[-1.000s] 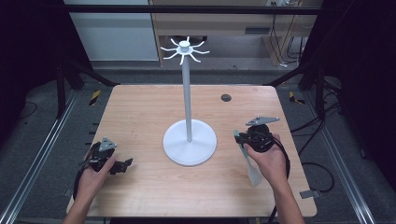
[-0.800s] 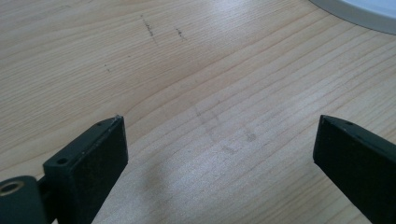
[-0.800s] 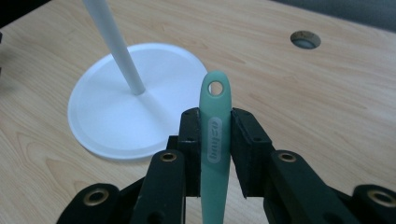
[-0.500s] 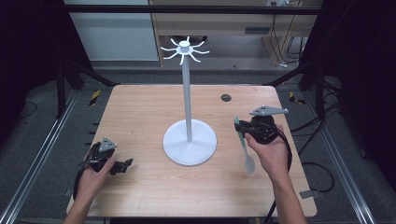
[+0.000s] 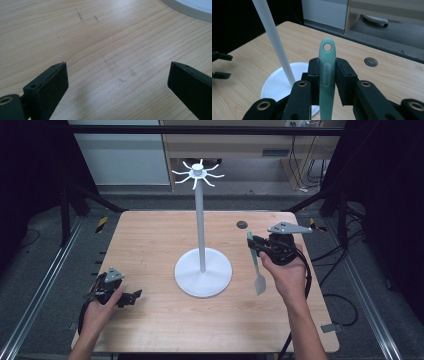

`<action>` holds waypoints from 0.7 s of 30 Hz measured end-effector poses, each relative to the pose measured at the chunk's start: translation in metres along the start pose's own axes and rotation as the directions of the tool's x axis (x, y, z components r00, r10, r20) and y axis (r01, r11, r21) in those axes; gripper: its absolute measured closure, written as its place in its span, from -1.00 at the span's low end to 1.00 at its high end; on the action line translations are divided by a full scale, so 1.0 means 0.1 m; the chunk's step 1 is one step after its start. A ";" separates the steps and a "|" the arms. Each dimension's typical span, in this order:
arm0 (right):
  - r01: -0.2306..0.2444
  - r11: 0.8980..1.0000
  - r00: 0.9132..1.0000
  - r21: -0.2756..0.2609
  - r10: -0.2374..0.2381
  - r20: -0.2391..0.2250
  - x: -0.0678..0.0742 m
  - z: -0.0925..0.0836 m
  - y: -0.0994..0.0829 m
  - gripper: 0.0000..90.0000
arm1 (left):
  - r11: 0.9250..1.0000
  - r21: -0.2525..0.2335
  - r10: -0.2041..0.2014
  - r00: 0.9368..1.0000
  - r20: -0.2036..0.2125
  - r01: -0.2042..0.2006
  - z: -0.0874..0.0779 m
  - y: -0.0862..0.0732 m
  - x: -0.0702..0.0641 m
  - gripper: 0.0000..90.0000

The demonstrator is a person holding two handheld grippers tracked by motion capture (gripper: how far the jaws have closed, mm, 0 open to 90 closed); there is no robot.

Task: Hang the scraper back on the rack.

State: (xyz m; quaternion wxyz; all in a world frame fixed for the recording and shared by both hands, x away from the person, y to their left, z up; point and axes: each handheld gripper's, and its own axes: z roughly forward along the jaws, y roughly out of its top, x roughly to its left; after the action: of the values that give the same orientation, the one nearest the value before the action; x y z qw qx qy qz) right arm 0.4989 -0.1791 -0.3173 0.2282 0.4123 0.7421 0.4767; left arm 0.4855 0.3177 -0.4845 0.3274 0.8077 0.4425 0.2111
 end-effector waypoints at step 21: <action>0.001 0.995 1.000 -0.097 -0.004 -0.027 0.11 0.01 0.22 0.66 | 1.000 -0.007 0.003 1.000 0.002 -0.003 -0.03 -0.02 -0.03 -0.93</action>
State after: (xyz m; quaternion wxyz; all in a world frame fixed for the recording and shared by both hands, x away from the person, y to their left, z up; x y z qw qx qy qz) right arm 0.5021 -0.1645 -0.2973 0.2386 0.3933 0.7216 0.5174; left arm 0.4809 0.3168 -0.4837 0.3304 0.8075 0.4400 0.2126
